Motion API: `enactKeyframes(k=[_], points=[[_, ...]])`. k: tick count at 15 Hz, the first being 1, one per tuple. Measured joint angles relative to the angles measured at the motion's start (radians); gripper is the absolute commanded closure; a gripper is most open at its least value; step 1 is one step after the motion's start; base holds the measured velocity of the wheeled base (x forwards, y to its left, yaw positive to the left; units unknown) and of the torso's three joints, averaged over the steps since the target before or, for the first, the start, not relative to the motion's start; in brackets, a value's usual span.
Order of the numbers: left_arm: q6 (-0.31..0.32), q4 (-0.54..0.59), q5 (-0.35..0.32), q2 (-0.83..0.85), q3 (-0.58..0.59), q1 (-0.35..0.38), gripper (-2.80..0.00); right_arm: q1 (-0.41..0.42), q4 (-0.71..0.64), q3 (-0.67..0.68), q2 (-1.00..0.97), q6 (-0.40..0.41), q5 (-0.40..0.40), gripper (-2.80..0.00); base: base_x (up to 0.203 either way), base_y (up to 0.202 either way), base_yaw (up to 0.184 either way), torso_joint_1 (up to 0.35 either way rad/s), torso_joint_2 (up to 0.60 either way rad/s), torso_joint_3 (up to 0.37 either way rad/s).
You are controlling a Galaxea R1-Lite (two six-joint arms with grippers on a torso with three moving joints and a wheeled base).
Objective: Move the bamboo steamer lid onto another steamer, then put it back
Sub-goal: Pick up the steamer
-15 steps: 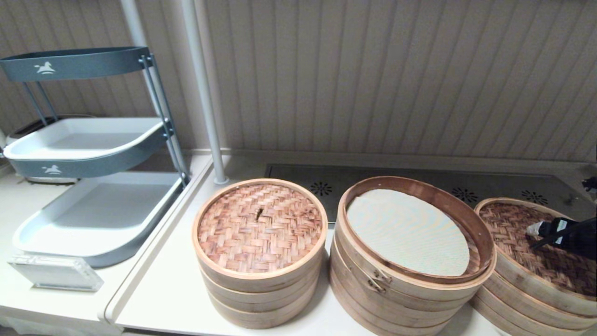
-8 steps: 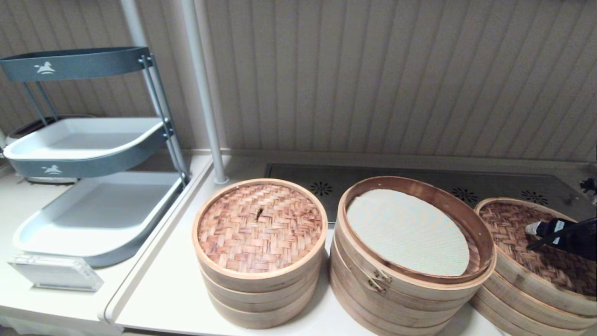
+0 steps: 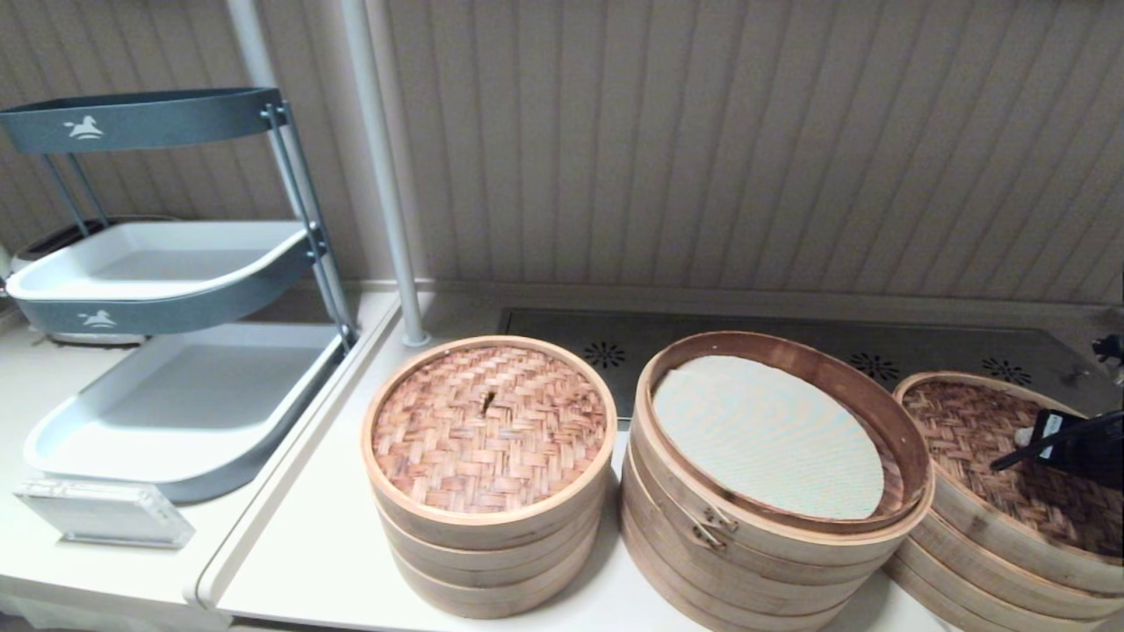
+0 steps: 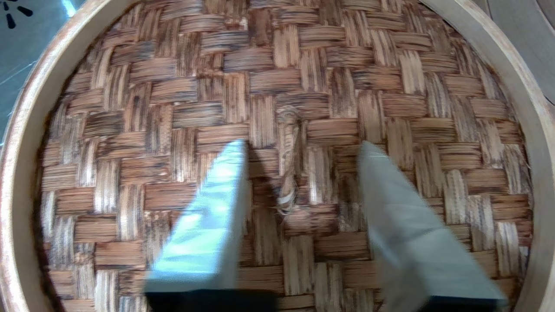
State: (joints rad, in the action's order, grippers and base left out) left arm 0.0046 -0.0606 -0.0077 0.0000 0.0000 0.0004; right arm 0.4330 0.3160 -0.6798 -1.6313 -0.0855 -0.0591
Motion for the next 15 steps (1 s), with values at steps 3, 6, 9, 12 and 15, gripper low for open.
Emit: enactKeyframes(k=[3, 6, 9, 12, 15], points=[[0.000, 0.000, 0.001, 0.000, 0.000, 0.000, 0.00, -0.001, 0.004, 0.017, 0.001, 0.000, 0.009, 0.00, 0.000, 0.000, 0.000, 0.000, 0.00, 0.000], [0.000, 0.000, 0.000, 0.000, 0.000, 0.000, 0.00, -0.001, 0.004, 0.023, 0.003, 0.000, 0.011, 0.00, 0.000, 0.000, 0.000, 0.000, 0.00, 0.000], [0.000, 0.000, 0.001, 0.000, 0.000, 0.000, 0.00, 0.000, -0.001, 0.022, 0.009, -0.002, 0.012, 0.00, 0.000, 0.000, 0.000, 0.000, 0.00, 0.000], [0.000, 0.000, 0.000, 0.000, 0.000, 0.000, 0.00, 0.002, 0.000, 0.017, 0.022, -0.003, 0.012, 0.00, 0.000, 0.000, 0.000, 0.000, 0.00, 0.000], [0.000, 0.000, 0.000, 0.000, 0.000, 0.000, 0.00, 0.004, -0.005, -0.002, 0.061, 0.001, 0.008, 0.00, 0.000, 0.000, 0.000, 0.000, 0.00, 0.000]])
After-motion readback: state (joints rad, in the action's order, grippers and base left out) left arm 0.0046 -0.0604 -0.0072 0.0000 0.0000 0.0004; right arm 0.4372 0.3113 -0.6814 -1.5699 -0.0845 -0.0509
